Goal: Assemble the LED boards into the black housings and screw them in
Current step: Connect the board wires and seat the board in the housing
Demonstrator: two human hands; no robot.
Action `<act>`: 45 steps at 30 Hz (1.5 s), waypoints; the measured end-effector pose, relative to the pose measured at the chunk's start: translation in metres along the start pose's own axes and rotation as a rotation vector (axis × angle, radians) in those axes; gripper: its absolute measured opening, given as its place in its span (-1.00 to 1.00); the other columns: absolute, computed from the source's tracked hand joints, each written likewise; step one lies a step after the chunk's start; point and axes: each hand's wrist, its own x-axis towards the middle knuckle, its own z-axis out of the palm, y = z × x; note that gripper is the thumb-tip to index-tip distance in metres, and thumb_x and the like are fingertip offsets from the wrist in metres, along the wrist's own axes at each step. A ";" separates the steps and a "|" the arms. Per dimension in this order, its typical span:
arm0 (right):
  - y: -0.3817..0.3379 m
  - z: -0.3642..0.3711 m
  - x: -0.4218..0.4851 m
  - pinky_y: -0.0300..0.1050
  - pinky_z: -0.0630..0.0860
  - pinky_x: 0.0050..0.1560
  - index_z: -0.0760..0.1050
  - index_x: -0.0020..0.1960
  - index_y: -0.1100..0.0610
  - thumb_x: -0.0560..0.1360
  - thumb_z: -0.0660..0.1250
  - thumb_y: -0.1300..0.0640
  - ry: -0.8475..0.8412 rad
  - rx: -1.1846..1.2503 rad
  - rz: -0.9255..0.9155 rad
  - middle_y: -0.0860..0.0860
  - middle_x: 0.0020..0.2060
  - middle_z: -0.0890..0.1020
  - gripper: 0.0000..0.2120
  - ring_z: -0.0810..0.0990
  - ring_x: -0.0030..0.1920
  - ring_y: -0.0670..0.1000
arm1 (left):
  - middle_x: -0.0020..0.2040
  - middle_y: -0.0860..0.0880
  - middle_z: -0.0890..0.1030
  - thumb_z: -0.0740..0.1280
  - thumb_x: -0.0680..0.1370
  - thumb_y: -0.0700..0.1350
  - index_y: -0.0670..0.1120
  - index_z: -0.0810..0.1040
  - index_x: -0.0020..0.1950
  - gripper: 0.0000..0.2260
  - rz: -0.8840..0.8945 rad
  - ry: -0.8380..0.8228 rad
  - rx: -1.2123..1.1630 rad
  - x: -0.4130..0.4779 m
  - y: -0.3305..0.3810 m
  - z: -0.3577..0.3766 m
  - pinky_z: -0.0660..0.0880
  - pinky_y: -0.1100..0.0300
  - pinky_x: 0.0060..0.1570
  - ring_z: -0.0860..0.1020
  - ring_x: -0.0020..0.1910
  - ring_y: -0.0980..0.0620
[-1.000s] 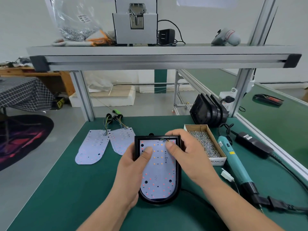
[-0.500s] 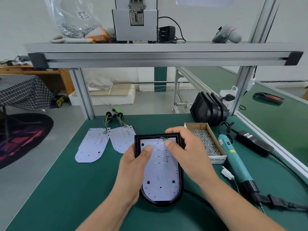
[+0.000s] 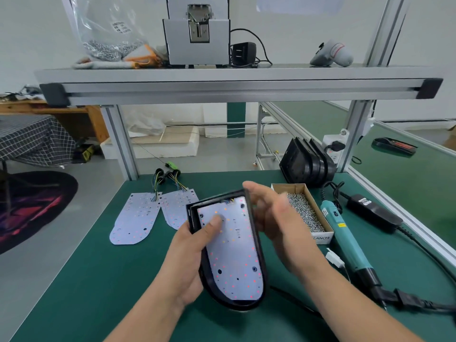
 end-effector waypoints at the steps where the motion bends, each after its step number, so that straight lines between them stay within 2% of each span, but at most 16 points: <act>1: 0.001 -0.002 0.003 -0.07 0.58 -0.02 0.50 0.46 0.05 0.66 0.22 -0.22 0.016 0.090 0.062 0.10 0.28 0.67 -0.50 0.63 -0.08 0.06 | 0.17 -0.26 0.73 0.52 0.51 -0.03 -0.19 0.71 0.25 -0.64 -0.027 -0.020 -0.060 0.000 0.001 -0.001 0.69 -0.09 0.03 0.73 0.12 -0.23; 3: 0.007 -0.005 0.003 -0.06 0.59 -0.09 0.50 0.45 0.02 0.71 0.21 0.19 0.031 -0.009 0.111 0.06 0.34 0.65 -0.66 0.67 -0.16 0.11 | -0.08 -0.18 0.75 0.50 0.49 0.01 -0.12 0.80 0.02 -0.76 -0.091 -0.042 -0.173 -0.001 0.001 -0.004 0.68 0.05 -0.21 0.75 -0.16 -0.13; 5: 0.014 -0.004 -0.002 -0.04 0.61 -0.04 0.44 0.50 0.01 0.65 0.23 0.42 -0.057 -0.136 0.145 -0.01 0.41 0.59 -0.48 0.71 -0.11 0.14 | -0.24 -0.11 0.68 0.38 0.51 0.08 -0.08 0.79 -0.10 -0.72 -0.099 -0.030 -0.267 -0.001 0.002 -0.008 0.62 0.14 -0.36 0.68 -0.34 -0.05; 11: 0.023 0.014 -0.001 0.12 0.61 0.04 0.43 0.48 0.16 0.70 0.26 0.34 -0.208 -0.157 0.101 0.13 0.37 0.57 -0.64 0.68 -0.04 0.12 | -0.25 -0.08 0.58 0.77 0.12 -0.03 -0.16 0.71 -0.13 -0.55 -0.129 -0.168 -0.367 -0.004 0.000 -0.012 0.60 0.16 -0.41 0.63 -0.36 -0.01; 14: 0.022 0.012 0.002 0.04 0.56 -0.03 0.49 0.29 0.27 0.68 0.31 0.32 -0.220 -0.158 0.045 0.13 0.01 0.66 -0.80 0.64 -0.10 0.02 | -0.26 -0.06 0.60 0.76 0.10 0.03 -0.14 0.73 -0.15 -0.55 -0.138 -0.202 -0.271 -0.008 -0.001 -0.008 0.56 0.19 -0.42 0.59 -0.40 0.01; 17: 0.022 0.009 0.006 -0.05 0.52 -0.19 0.56 0.14 0.12 0.69 0.32 0.21 -0.169 -0.237 -0.034 0.09 -0.14 0.68 -0.93 0.62 -0.22 -0.02 | -0.22 -0.06 0.60 0.72 0.19 0.02 -0.13 0.74 -0.09 -0.60 -0.159 -0.175 -0.250 -0.006 -0.002 -0.006 0.57 0.18 -0.43 0.59 -0.38 0.02; 19: 0.023 0.007 0.008 -0.13 0.51 -0.19 0.62 0.22 0.03 0.70 0.25 0.23 -0.081 -0.386 -0.196 -0.09 -0.05 0.69 -0.78 0.57 -0.27 -0.07 | -0.17 -0.08 0.60 0.50 0.46 0.01 -0.15 0.72 0.03 -0.73 -0.188 -0.157 -0.276 -0.005 -0.002 -0.009 0.57 0.16 -0.44 0.58 -0.38 0.01; 22: 0.021 0.006 0.012 -0.43 0.39 0.03 0.53 0.45 0.08 0.64 0.11 0.16 -0.043 -0.750 -0.429 -0.49 0.06 0.48 -0.56 0.55 -0.05 -0.25 | -0.04 -0.18 0.69 0.32 0.59 -0.01 -0.23 0.52 0.45 -0.52 -0.258 -0.218 -0.287 -0.007 -0.003 -0.013 0.58 0.15 -0.42 0.56 -0.39 -0.01; 25: 0.019 0.006 0.013 -0.60 0.19 0.18 0.23 0.61 -0.14 0.57 0.03 0.14 -0.141 -0.894 -0.349 -0.43 0.05 0.32 -0.39 0.42 0.08 -0.33 | 0.34 -0.32 0.62 0.63 0.39 0.03 -0.17 0.60 0.44 -0.34 -0.218 -0.288 -0.179 -0.005 -0.004 -0.012 0.59 0.16 -0.35 0.58 -0.32 0.01; 27: 0.023 0.002 0.013 -0.64 0.14 0.10 0.10 0.69 0.02 0.51 0.17 0.37 -0.169 -1.020 -0.330 -0.28 0.08 0.34 -0.21 0.42 0.05 -0.19 | 0.38 -0.34 0.60 0.67 0.32 0.09 -0.10 0.69 0.34 -0.37 -0.193 -0.279 -0.090 -0.003 -0.004 -0.012 0.58 0.19 -0.33 0.59 -0.30 0.04; 31: 0.024 -0.010 0.015 -0.33 0.31 -0.09 -0.04 0.69 -0.05 0.36 0.28 0.51 -0.197 -1.087 -0.340 -0.03 0.19 0.65 0.05 0.54 0.04 -0.06 | 0.40 -0.28 0.60 0.60 0.40 0.10 -0.06 0.70 0.33 -0.46 -0.214 -0.271 -0.075 -0.003 -0.007 -0.011 0.57 0.20 -0.32 0.57 -0.30 0.08; 34: 0.017 -0.013 0.015 -0.03 0.58 0.02 0.27 0.60 0.08 0.51 0.27 0.41 -0.142 -1.029 -0.322 -0.03 0.11 0.71 -0.30 0.70 -0.01 0.09 | 0.43 -0.28 0.59 0.44 0.50 0.04 -0.07 0.72 0.29 -0.61 -0.216 -0.235 -0.091 -0.006 -0.008 -0.005 0.56 0.19 -0.35 0.56 -0.32 0.06; 37: 0.017 -0.013 0.014 0.11 0.60 0.03 0.58 0.27 0.15 0.63 0.27 0.27 -0.043 -0.933 -0.359 -0.03 -0.03 0.71 -0.75 0.69 -0.05 0.07 | 0.40 -0.25 0.54 0.68 0.29 0.08 -0.14 0.71 0.26 -0.40 -0.201 -0.188 -0.091 -0.005 -0.009 -0.005 0.56 0.16 -0.38 0.55 -0.31 0.00; 39: 0.016 -0.013 0.013 0.09 0.61 0.04 0.66 0.17 0.12 0.65 0.29 0.26 -0.051 -0.823 -0.377 -0.05 -0.07 0.69 -0.79 0.67 -0.06 0.01 | 0.39 -0.23 0.56 0.64 0.38 0.06 -0.15 0.71 0.26 -0.48 -0.210 -0.203 -0.097 -0.006 -0.008 -0.004 0.58 0.18 -0.38 0.58 -0.30 0.00; 41: 0.016 -0.015 0.012 0.00 0.60 0.07 0.68 0.24 0.09 0.67 0.30 0.30 -0.095 -0.771 -0.365 -0.05 -0.07 0.66 -0.74 0.65 -0.04 -0.01 | 0.40 -0.24 0.62 0.39 0.57 -0.05 -0.11 0.74 0.23 -0.70 -0.214 -0.238 -0.125 -0.006 -0.006 -0.003 0.59 0.23 -0.38 0.60 -0.29 0.05; 45: 0.022 -0.016 0.013 0.04 0.63 0.07 0.59 0.40 0.21 0.65 0.31 0.37 -0.055 -0.737 -0.346 0.07 0.00 0.67 -0.66 0.69 -0.06 0.03 | 0.38 -0.20 0.63 0.25 0.64 -0.07 -0.05 0.76 0.22 -0.69 -0.201 -0.204 -0.124 -0.006 -0.007 -0.003 0.57 0.25 -0.39 0.61 -0.27 0.06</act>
